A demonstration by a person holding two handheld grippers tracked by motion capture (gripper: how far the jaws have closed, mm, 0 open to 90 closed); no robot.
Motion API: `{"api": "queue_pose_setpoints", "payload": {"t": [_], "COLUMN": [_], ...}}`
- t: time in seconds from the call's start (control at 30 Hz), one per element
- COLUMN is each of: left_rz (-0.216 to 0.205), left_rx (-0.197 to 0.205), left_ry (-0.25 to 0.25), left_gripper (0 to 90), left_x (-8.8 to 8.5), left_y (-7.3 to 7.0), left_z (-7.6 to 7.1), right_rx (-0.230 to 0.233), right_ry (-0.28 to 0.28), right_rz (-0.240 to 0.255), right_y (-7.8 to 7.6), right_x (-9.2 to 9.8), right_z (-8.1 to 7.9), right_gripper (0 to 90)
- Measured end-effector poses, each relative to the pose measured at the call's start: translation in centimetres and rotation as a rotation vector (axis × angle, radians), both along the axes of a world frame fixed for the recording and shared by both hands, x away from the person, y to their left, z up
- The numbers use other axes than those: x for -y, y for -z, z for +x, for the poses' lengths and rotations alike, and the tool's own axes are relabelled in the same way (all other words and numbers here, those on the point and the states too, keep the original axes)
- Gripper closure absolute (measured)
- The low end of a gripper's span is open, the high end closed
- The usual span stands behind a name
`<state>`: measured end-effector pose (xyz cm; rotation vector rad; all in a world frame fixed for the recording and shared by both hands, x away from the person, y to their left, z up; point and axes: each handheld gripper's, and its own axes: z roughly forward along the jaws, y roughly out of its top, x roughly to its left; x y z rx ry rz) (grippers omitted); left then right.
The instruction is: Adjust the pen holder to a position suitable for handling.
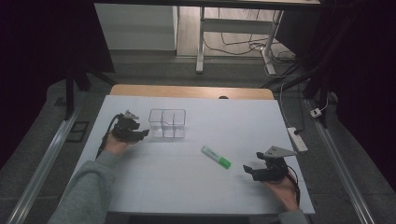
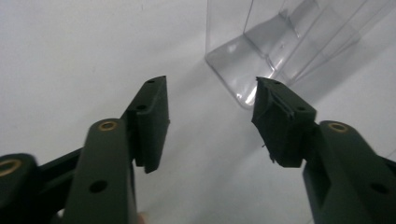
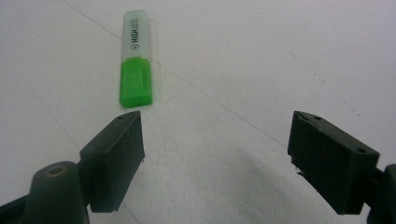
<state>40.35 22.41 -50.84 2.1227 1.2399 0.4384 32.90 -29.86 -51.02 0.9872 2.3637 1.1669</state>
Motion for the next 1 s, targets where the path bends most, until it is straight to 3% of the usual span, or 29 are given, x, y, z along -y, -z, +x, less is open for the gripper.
{"api": "queue_pose_setpoints", "payload": {"t": [0.13,0.3,0.37,0.5,0.8,1.0], "left_rz": [0.015,0.011,0.029,0.000,-0.069,-0.066], "left_rx": [0.002,0.004,-0.010,-0.027,-0.024,-0.023], "left_ry": [0.007,-0.008,-0.037,-0.038,-0.045,-0.034], "left_gripper": [53.8,78.8,88.9,89.2,89.1,89.1], "left_x": [0.2,0.0,-0.1,-0.3,0.0,0.5], "left_y": [-0.1,-0.1,0.1,0.4,0.2,0.1], "left_z": [0.3,0.9,1.4,2.0,2.6,2.8], "right_rx": [0.004,0.003,0.002,0.000,-0.002,-0.002], "right_ry": [0.005,0.006,0.005,0.006,0.005,0.006], "right_rz": [-0.003,-0.005,-0.006,-0.004,-0.005,-0.006], "right_y": [0.0,0.0,0.0,0.0,0.0,0.1], "right_x": [0.0,0.1,0.1,0.1,0.1,0.1], "right_z": [0.0,0.0,0.0,0.0,0.1,0.1], "right_gripper": [18.3,18.3,18.3,18.3,18.3,18.4]}}
